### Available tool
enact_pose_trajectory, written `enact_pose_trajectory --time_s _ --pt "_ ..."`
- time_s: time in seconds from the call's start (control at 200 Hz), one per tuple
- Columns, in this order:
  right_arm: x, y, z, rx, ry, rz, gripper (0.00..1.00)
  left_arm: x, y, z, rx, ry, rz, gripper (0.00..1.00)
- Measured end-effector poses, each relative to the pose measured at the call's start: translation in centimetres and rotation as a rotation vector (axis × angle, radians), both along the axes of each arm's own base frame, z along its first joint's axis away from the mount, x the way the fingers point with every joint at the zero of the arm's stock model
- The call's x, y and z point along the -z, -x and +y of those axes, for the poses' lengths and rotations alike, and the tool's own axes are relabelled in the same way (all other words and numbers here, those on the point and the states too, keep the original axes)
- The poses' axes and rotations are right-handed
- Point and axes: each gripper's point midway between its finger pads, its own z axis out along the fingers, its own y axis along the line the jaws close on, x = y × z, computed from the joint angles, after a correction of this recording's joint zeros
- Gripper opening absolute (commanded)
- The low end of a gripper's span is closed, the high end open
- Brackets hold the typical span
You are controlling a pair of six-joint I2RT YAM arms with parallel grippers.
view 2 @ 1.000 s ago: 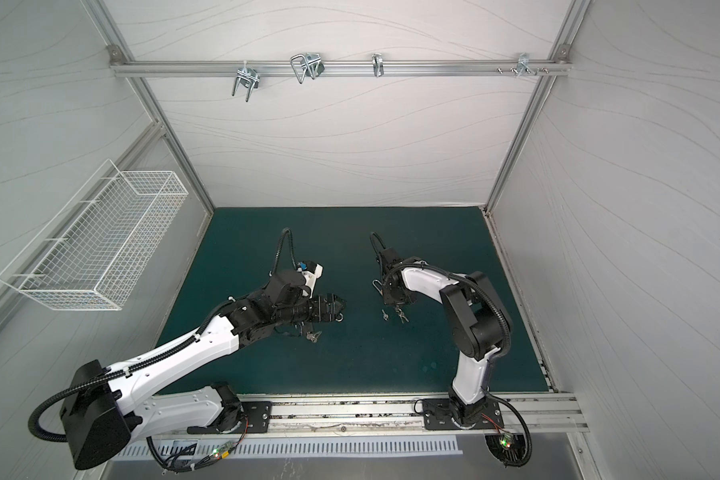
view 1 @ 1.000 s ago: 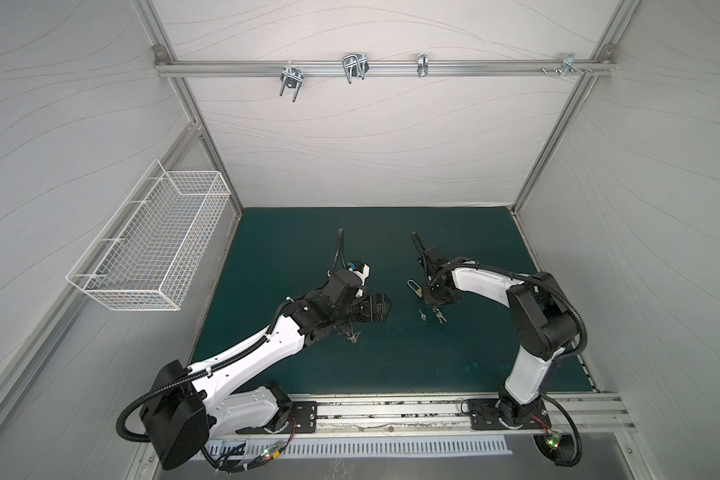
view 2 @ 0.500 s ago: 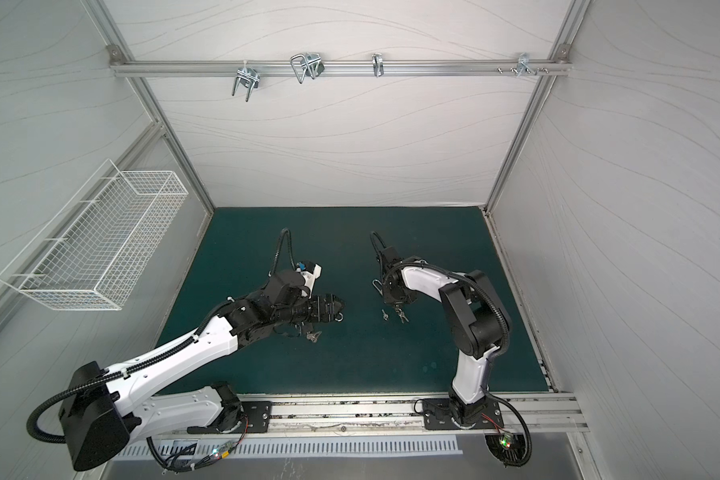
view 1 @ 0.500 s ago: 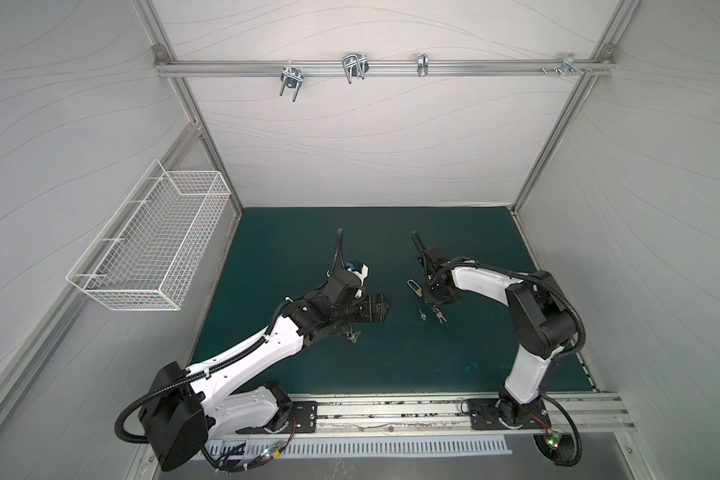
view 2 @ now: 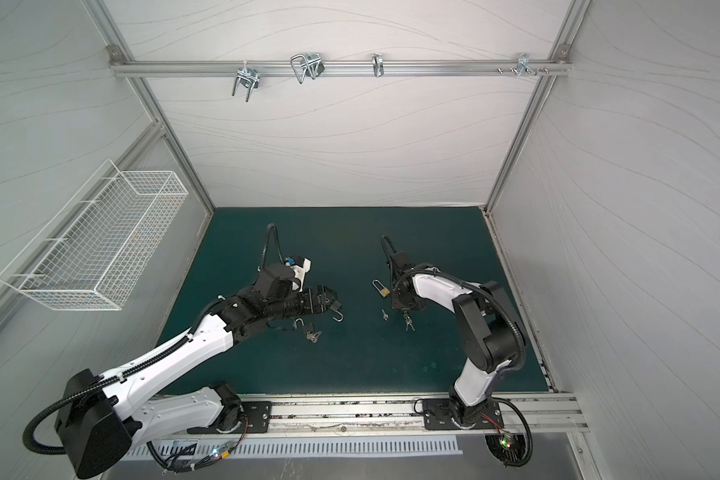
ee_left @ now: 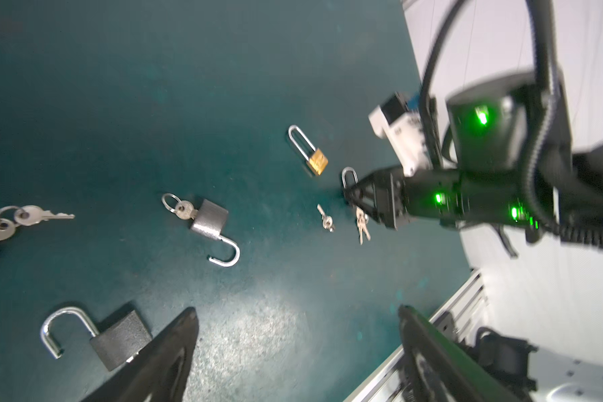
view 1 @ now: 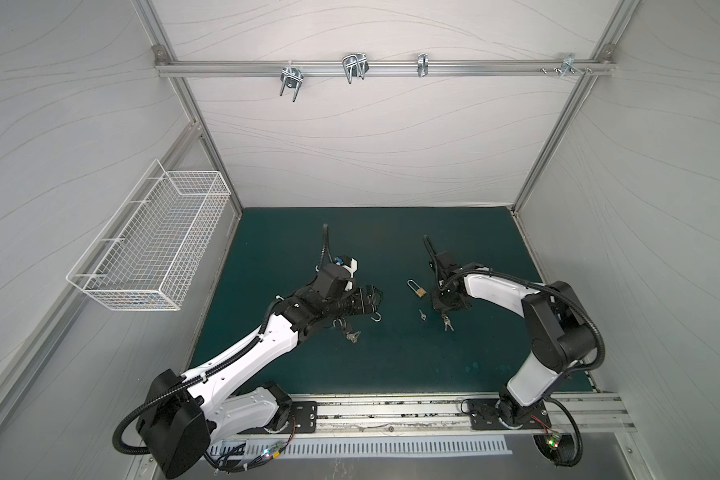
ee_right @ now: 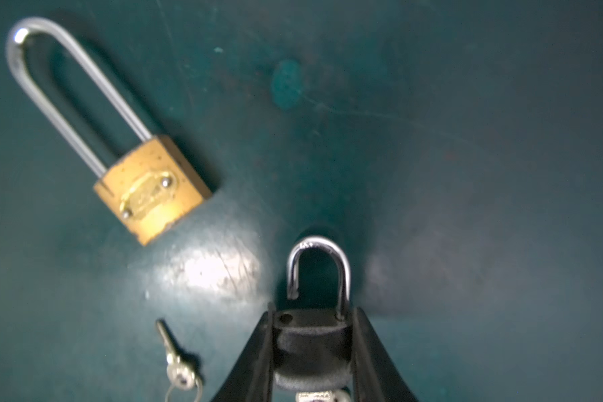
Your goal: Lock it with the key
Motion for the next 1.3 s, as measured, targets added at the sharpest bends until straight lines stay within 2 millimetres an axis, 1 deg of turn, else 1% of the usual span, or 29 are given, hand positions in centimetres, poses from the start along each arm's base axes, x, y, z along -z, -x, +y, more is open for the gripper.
enact_pose_trajectory --time_s 0.09,0.255,0.34,0.425,0.45,0.505,0.545,0.61,0.725,0.84,0.975,1.11,1.19,1.3 --pt "-2.2 0.0 -0.3 0.008 -0.034 -0.054 0.12 -0.6 -0.5 0.8 -0.026 0.033 0.002 0.89" --pt "-8.1 -0.2 0.0 -0.01 -0.136 -0.228 0.0 -1.6 -0.8 1.3 -0.028 0.071 0.002 0.84" --pt "-10.8 0.2 0.5 -0.054 -0.205 -0.315 0.0 -2.6 -1.0 1.1 -0.016 0.096 -0.007 0.83" --pt "-13.8 0.9 1.4 -0.113 -0.292 -0.397 0.0 -4.0 -1.2 0.6 0.003 0.126 -0.027 0.82" --pt "-14.9 1.1 1.7 -0.136 -0.322 -0.426 0.0 -4.6 -1.3 0.5 0.009 0.136 -0.035 0.82" --pt "-16.6 1.5 2.5 -0.187 -0.378 -0.468 0.0 -5.8 -1.4 0.2 0.022 0.157 -0.058 0.82" --pt "-17.9 2.0 3.4 -0.244 -0.43 -0.492 0.0 -6.7 -1.5 0.0 0.033 0.171 -0.076 0.82" --pt "-19.4 2.8 5.0 -0.334 -0.504 -0.507 0.0 -8.0 -1.6 -0.4 0.054 0.195 -0.105 0.82" --pt "-21.4 4.5 7.8 -0.492 -0.623 -0.5 0.0 -10.0 -1.7 -1.0 0.094 0.24 -0.147 0.82" --pt "-23.3 6.4 10.4 -0.644 -0.737 -0.478 0.0 -11.5 -1.4 -2.1 0.158 0.294 -0.177 0.82" --pt "-24.6 8.4 12.8 -0.783 -0.843 -0.437 0.0 -13.1 -0.7 -3.4 0.257 0.365 -0.207 0.82" --pt "-25.1 9.6 13.9 -0.853 -0.906 -0.4 0.0 -14.0 0.1 -4.5 0.327 0.413 -0.219 0.79" --pt "-25.6 10.0 14.3 -0.878 -0.934 -0.397 0.0 -14.1 0.6 -5.2 0.366 0.428 -0.216 0.74" --pt "-26.3 10.4 14.7 -0.905 -0.96 -0.405 0.0 -13.9 1.4 -6.3 0.415 0.438 -0.206 0.64"
